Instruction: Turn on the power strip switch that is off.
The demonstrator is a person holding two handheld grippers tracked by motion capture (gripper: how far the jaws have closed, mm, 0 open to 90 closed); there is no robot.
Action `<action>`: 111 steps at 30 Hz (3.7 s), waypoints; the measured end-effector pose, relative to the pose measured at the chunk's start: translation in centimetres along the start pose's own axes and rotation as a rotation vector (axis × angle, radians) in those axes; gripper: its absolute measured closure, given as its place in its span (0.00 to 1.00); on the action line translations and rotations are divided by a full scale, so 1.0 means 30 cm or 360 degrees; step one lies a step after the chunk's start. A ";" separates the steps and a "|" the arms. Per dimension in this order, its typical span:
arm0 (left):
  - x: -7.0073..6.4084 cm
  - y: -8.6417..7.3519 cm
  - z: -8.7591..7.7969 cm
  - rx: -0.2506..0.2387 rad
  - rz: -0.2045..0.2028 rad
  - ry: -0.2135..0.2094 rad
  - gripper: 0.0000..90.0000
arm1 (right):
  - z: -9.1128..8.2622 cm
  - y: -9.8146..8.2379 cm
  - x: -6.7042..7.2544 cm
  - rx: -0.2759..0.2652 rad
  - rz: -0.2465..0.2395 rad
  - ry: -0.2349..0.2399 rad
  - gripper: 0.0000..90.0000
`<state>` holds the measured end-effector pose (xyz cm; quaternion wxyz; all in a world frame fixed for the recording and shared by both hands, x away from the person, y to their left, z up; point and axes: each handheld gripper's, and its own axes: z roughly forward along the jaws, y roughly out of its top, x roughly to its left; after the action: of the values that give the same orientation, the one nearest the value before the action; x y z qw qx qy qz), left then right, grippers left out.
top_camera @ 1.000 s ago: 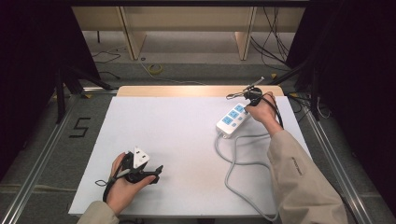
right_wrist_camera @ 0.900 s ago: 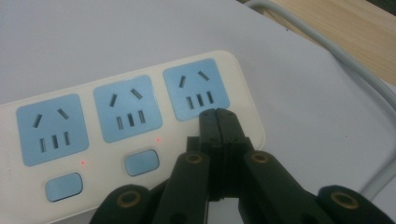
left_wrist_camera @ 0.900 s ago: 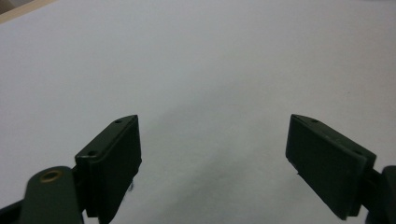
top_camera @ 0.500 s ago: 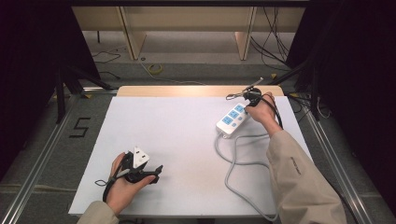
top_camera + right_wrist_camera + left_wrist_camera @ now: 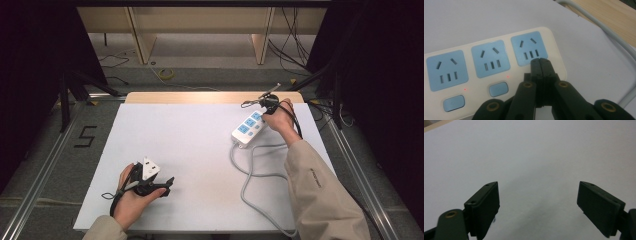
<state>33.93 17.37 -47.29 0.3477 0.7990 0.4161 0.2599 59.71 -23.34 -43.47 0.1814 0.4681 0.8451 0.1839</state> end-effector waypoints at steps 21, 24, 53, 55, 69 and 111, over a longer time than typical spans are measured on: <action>0.002 -0.001 -0.001 0.0005 0.0006 0.0001 0.20 | 0.005 0.001 0.005 0.0017 0.0006 -0.0011 1.00; 0.002 -0.002 -0.001 0.0005 0.0006 0.0001 0.20 | 0.006 0.002 0.007 0.0021 0.0010 -0.0011 1.00; -0.001 -0.004 -0.004 0.0002 0.0004 0.0008 0.20 | 0.010 0.005 0.013 0.0035 0.0029 -0.0040 1.00; -0.001 -0.004 -0.004 0.0003 0.0002 0.0007 0.20 | 0.010 0.005 0.013 0.0035 0.0031 -0.0039 1.00; 0.000 -0.005 -0.007 -0.0001 0.0001 0.0014 0.20 | 0.012 0.003 0.013 0.0029 0.0036 -0.0038 1.00; -0.001 -0.006 -0.006 0.0006 0.0003 0.0010 0.20 | -0.002 -0.017 0.004 -0.0046 0.0061 0.0008 1.00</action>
<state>33.70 17.48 -47.34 0.3446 0.7991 0.4171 0.2620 59.25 -23.49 -43.69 0.1826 0.4811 0.8337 0.2005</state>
